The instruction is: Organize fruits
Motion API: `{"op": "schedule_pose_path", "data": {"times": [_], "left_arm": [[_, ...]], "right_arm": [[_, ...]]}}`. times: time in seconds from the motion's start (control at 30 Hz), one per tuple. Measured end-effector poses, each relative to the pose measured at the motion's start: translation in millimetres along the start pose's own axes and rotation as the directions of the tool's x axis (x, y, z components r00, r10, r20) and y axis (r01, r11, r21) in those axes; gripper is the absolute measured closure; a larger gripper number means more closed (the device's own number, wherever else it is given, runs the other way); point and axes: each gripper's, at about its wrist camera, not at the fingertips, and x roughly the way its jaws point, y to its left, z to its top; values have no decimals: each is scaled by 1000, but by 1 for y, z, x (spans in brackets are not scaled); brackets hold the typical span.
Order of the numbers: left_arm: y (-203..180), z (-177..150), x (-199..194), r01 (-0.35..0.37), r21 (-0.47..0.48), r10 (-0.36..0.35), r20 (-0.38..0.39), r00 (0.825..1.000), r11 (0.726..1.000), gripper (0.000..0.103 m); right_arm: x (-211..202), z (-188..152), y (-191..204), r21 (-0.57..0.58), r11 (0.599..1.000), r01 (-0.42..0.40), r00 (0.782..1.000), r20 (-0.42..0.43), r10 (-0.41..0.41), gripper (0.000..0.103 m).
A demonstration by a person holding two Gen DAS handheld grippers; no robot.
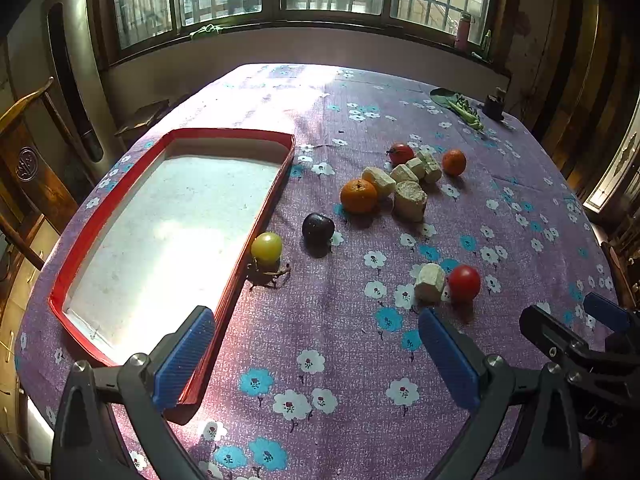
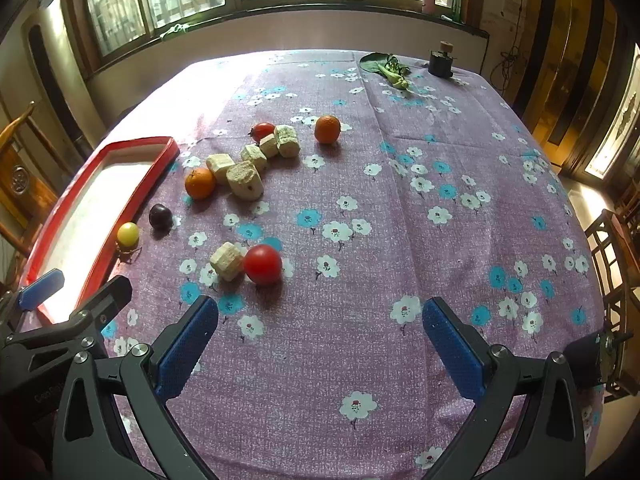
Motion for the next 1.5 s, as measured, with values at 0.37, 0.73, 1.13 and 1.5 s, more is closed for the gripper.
{"op": "schedule_pose_path", "data": {"times": [0.37,0.73,1.13,1.5], "left_arm": [[-2,1,0,-2,6,2,0,1000,1000,0],[-4,7,4,-1,15,1,2,1000,1000,0],[18,3,13,-16,0,16,-45,999,1000,0],[13,-7,16,-19,75,24,-65,998,997,0]], "right_arm": [[0,1,-1,-8,1000,15,1000,8,-15,0],[6,7,-1,-49,999,11,1000,16,-10,0],[36,13,3,-199,976,-92,995,16,97,2],[77,17,23,-309,922,-232,972,-118,205,52]]}}
